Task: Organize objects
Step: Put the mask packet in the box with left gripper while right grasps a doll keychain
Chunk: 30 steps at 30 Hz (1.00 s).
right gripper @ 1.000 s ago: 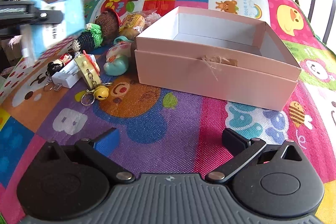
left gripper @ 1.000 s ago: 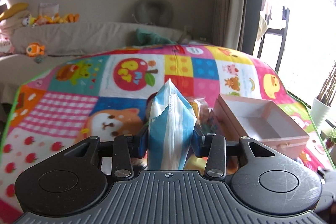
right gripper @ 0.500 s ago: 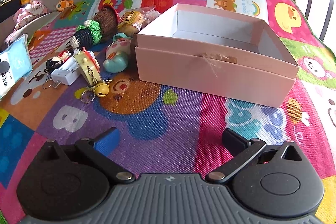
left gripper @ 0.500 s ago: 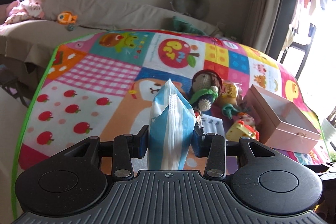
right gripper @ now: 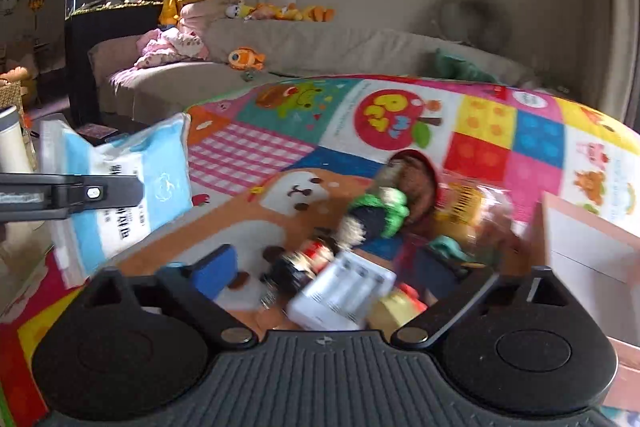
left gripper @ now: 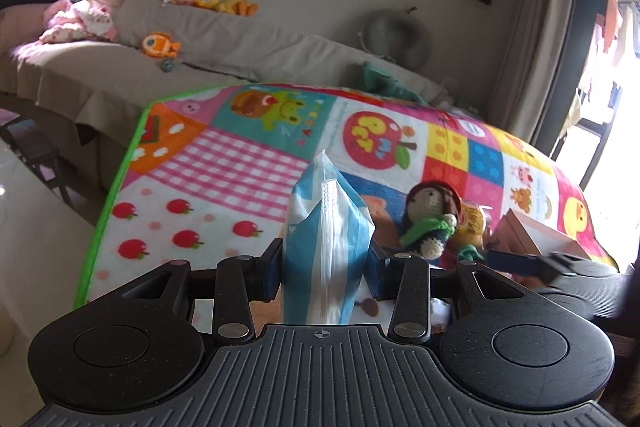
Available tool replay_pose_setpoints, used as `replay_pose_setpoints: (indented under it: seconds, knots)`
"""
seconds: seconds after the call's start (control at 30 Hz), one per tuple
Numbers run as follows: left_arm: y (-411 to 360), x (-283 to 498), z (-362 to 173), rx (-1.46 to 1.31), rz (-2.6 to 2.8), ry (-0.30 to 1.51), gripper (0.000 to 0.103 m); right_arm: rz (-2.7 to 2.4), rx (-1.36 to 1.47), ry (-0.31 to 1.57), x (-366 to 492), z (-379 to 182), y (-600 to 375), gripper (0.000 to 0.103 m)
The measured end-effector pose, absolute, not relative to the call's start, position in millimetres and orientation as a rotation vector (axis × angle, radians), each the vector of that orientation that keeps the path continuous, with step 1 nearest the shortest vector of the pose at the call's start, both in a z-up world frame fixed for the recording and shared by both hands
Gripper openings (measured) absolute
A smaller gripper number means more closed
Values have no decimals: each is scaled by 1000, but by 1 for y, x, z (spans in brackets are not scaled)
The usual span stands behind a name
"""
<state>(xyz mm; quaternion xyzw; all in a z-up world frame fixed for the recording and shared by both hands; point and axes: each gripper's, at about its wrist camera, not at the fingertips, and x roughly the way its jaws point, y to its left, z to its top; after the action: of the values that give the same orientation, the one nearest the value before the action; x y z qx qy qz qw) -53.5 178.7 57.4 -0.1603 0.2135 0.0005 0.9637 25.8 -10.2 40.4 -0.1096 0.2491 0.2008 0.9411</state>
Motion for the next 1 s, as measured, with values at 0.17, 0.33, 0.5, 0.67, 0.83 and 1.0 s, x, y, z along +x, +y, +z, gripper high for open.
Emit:
replay_pose_setpoints:
  seconds: [0.17,0.33,0.5,0.67,0.83,1.0]
  knots:
    - [186,-54,47,-357,-12,450,45,360,-240,595,60,16,12,58]
    - [183,-52,42,-356,-30,469,45,409,-276,633,55,21,11,29]
    - [168,-60,48,-331,-68,468,45,468,-238,622,27,54,-17,4]
    - [148,-65,49,-305,-103,487,45,508,-213,581,-9,79,-56,4]
    - [141,-66,53,-298,-92,480,45,510,-273,529,-28,70,-55,24]
    - [150,-66,51,-306,-75,484,45,495,-276,565,0,46,-25,38]
